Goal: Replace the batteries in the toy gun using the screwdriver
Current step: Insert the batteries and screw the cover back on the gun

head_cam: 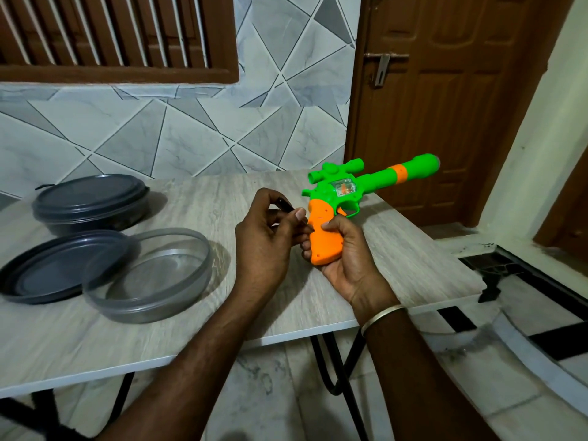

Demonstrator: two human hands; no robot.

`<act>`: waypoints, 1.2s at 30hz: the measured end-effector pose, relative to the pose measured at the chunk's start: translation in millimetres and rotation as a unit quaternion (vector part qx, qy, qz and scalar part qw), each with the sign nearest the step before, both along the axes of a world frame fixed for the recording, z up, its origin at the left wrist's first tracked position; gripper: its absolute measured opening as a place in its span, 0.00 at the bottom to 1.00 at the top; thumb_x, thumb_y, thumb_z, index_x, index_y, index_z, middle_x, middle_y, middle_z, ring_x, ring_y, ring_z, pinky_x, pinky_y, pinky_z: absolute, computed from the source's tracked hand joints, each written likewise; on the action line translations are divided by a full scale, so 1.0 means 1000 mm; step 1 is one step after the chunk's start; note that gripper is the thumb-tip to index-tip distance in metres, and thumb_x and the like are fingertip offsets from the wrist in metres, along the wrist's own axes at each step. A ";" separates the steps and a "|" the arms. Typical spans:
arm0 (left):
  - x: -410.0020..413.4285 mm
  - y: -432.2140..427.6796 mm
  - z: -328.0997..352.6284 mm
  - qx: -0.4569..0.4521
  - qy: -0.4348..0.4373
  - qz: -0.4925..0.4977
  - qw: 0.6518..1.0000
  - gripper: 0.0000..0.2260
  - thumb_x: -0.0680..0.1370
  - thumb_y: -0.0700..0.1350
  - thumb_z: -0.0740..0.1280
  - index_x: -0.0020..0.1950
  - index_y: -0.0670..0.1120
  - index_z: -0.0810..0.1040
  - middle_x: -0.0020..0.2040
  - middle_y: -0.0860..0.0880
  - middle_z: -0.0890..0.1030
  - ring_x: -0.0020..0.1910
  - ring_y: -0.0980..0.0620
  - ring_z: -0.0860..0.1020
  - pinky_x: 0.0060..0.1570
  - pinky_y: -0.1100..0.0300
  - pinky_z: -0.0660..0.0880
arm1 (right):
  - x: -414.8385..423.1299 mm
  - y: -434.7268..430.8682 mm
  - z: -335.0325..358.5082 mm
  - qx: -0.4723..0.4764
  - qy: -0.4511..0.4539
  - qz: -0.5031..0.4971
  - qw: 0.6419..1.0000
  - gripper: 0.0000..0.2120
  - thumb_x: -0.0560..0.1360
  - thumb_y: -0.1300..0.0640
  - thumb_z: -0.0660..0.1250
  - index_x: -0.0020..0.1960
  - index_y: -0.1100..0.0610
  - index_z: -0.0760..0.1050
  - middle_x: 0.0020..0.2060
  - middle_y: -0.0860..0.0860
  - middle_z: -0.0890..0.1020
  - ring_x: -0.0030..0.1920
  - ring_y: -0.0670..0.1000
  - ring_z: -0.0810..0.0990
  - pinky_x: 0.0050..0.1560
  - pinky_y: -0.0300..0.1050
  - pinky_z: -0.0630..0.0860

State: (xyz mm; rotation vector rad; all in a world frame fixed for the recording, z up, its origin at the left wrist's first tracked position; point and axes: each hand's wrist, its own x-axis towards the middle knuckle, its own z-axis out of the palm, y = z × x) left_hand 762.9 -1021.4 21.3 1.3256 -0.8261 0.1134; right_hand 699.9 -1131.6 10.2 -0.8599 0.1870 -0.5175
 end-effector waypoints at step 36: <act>0.000 0.002 0.008 0.117 -0.206 0.026 0.971 0.17 0.80 0.39 0.63 0.68 0.51 0.74 0.44 0.50 0.84 0.42 0.53 0.85 0.43 0.50 0.84 | 0.002 -0.003 -0.004 0.002 0.001 -0.015 1.000 0.11 0.76 0.62 0.56 0.56 0.59 0.73 0.42 0.57 0.79 0.37 0.53 0.77 0.38 0.45 0.72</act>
